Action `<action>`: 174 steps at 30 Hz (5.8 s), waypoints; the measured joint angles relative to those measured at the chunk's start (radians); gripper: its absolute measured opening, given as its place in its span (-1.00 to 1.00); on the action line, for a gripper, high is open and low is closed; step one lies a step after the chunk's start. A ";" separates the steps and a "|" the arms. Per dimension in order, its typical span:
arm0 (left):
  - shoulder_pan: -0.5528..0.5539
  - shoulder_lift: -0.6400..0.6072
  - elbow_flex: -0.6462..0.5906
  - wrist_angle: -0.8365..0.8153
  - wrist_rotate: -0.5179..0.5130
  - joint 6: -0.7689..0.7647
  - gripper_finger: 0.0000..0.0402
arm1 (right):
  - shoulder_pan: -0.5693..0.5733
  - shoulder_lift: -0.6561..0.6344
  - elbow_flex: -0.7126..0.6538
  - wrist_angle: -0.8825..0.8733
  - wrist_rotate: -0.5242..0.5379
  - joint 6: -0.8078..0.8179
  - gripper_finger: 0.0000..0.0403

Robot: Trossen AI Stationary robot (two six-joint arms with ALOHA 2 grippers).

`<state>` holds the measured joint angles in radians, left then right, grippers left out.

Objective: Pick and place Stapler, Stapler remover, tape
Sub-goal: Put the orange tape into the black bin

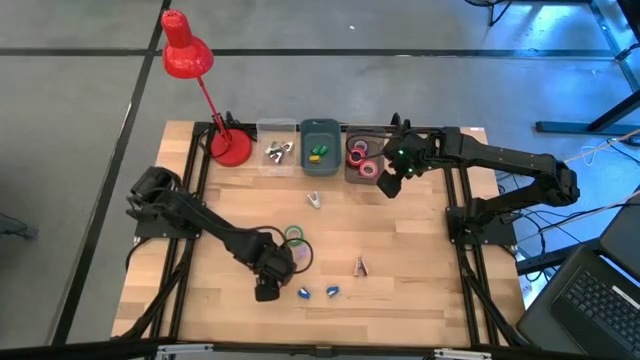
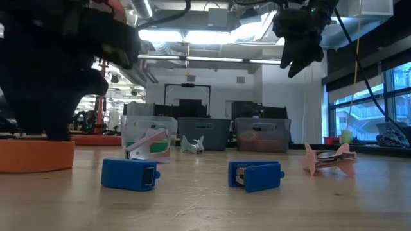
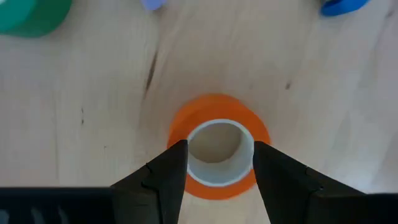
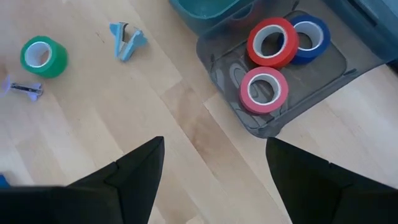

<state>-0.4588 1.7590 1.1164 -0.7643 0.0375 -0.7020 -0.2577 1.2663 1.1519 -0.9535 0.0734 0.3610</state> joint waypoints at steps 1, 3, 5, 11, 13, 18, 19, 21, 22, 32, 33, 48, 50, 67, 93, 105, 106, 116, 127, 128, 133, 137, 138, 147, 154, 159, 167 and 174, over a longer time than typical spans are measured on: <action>0.003 0.009 0.002 -0.003 -0.005 0.005 -0.14 | 0.000 0.000 0.000 0.000 -0.011 0.000 0.41; 0.005 0.021 0.006 -0.006 -0.004 0.014 -0.14 | 0.000 0.000 0.000 0.000 -0.023 0.000 0.41; 0.005 0.037 0.006 -0.007 -0.020 0.026 -0.14 | 0.000 0.000 0.000 -0.004 -0.025 -0.001 0.41; 0.015 0.049 0.006 -0.013 -0.034 0.025 -0.14 | 0.000 0.000 0.000 -0.011 -0.042 0.000 0.41; 0.015 0.038 0.003 -0.014 -0.038 0.016 -0.14 | 0.000 0.000 0.000 -0.011 -0.049 -0.001 0.41; 0.014 0.006 -0.002 -0.020 -0.102 -0.007 -0.14 | 0.000 0.000 0.000 -0.009 -0.051 -0.001 0.41; 0.012 0.002 -0.003 -0.024 -0.121 -0.009 -0.14 | 0.000 0.000 0.000 -0.008 -0.051 -0.001 0.41; 0.010 -0.003 -0.003 -0.055 -0.156 -0.009 -0.14 | 0.000 0.000 0.000 -0.009 -0.051 -0.001 0.41; 0.009 -0.003 -0.003 -0.061 -0.158 -0.010 -0.14 | 0.000 0.000 0.000 -0.009 -0.051 -0.002 0.41; 0.017 -0.001 -0.030 -0.050 -0.204 -0.024 -0.14 | 0.000 0.000 0.000 -0.008 -0.050 -0.001 0.41; 0.021 -0.001 -0.055 -0.026 -0.190 -0.035 -0.14 | 0.000 0.000 0.000 -0.008 -0.050 -0.001 0.41; 0.077 -0.129 -0.222 0.136 -0.051 -0.081 -0.84 | 0.000 0.000 0.000 0.011 -0.048 0.002 0.41; 0.096 -0.190 -0.218 0.144 -0.065 -0.079 -0.84 | 0.000 0.000 0.000 0.022 -0.048 0.002 0.41; 0.541 -0.432 -0.288 0.980 -0.256 0.251 -0.84 | 0.081 0.000 0.000 0.360 -0.206 0.024 0.41; 0.827 -0.200 -0.297 1.710 0.222 0.120 -0.84 | 0.151 0.000 0.000 0.770 -0.116 -0.058 0.41; 0.828 -0.201 -0.236 1.697 0.226 0.154 -0.84 | 0.147 0.040 0.000 0.861 -0.108 -0.055 0.41; 0.828 -0.201 -0.230 1.693 0.229 0.158 -0.84 | 0.147 0.045 0.000 0.867 -0.107 -0.055 0.41; 0.828 -0.201 -0.218 1.647 0.227 0.173 -0.84 | 0.146 0.054 0.000 0.919 -0.119 -0.034 0.36; 0.817 -0.201 -0.219 1.651 0.235 0.170 -0.84 | 0.140 0.104 0.000 0.969 -0.115 -0.029 -0.60; 0.817 -0.201 -0.219 1.651 0.239 0.168 -0.84 | 0.139 0.105 0.000 0.972 -0.120 -0.029 -0.75; 0.811 -0.202 -0.219 1.655 0.238 0.171 -0.84 | 0.140 0.106 0.011 0.960 -0.124 -0.040 -0.81; 0.811 -0.202 -0.219 1.652 0.223 0.165 -0.66 | 0.140 0.106 0.013 0.955 -0.125 -0.048 -0.81; 0.811 -0.202 -0.219 1.647 0.219 0.158 -0.59 | 0.138 0.106 0.013 0.954 -0.125 -0.048 -0.81; 0.825 -0.208 -0.219 1.601 0.221 0.189 0.08 | 0.133 0.065 0.015 0.828 -0.030 -0.054 -0.81; 0.855 -0.231 -0.219 1.579 0.224 0.165 0.28 | 0.066 -0.049 0.016 0.423 0.036 -0.024 -0.81; 0.844 -0.231 -0.219 1.573 0.222 0.163 0.27 | -0.080 -0.028 0.016 0.294 -0.039 -0.033 -0.81; 0.800 -0.231 -0.219 1.575 0.165 0.162 0.25 | -0.325 0.177 0.016 0.283 -0.308 -0.152 -0.81; 0.770 -0.231 -0.219 1.575 0.138 0.162 0.25 | -0.397 0.370 0.105 0.212 -0.340 -0.294 -0.81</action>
<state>0.3112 1.5280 0.8970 0.8112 0.1759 -0.5396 -0.6544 1.6368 1.2571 -0.7417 -0.2665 0.0668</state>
